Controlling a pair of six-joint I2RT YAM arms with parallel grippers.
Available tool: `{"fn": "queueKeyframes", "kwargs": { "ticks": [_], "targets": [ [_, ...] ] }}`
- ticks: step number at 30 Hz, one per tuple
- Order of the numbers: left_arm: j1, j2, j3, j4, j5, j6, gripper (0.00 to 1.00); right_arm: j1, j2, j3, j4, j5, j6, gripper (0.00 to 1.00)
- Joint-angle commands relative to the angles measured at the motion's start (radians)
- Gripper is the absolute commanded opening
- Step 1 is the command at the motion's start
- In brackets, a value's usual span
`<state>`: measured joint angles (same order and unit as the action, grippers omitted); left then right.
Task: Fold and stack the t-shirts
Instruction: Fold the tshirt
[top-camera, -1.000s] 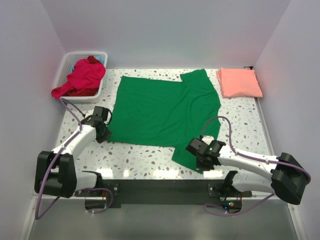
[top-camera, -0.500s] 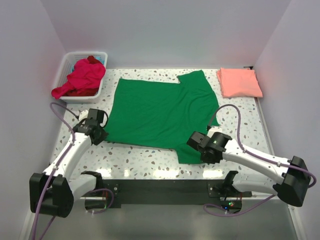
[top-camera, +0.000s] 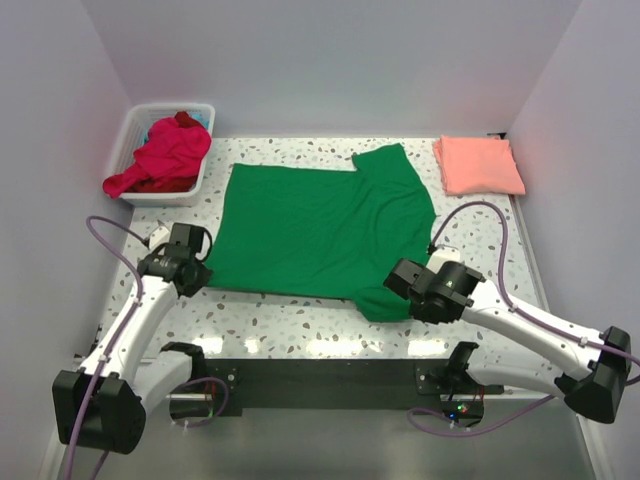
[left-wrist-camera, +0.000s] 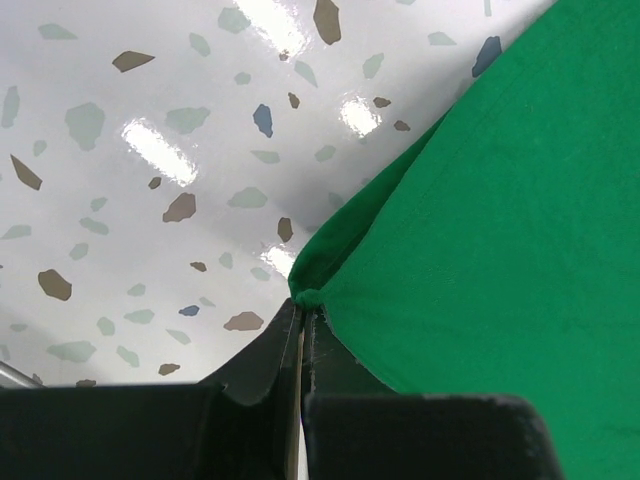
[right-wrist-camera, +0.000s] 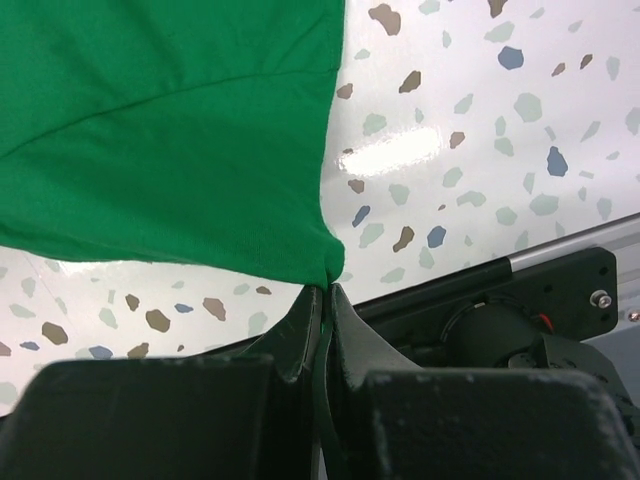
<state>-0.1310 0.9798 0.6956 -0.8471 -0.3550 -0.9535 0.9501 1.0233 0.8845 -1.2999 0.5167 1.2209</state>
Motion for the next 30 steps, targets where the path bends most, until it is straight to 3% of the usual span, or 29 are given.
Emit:
{"fn": "queueKeyframes", "kwargs": {
  "ticks": [1, 7, 19, 30],
  "targets": [
    [0.005, -0.015, 0.054, -0.072, -0.058, -0.05, 0.0, 0.004, -0.023, 0.063, -0.067, 0.089, 0.054, 0.0],
    [0.005, -0.018, 0.035, -0.055, -0.03, -0.067, 0.0, 0.004, -0.003, 0.11, -0.081, 0.131, 0.046, 0.0],
    [0.004, 0.21, 0.169, 0.089, -0.038, -0.016, 0.0, -0.004, 0.119, 0.231, -0.038, 0.29, -0.026, 0.0],
    [0.004, 0.391, 0.307, 0.144, -0.061, 0.027, 0.0, -0.255, 0.176, 0.235, 0.244, 0.267, -0.31, 0.0]
  ]
}}
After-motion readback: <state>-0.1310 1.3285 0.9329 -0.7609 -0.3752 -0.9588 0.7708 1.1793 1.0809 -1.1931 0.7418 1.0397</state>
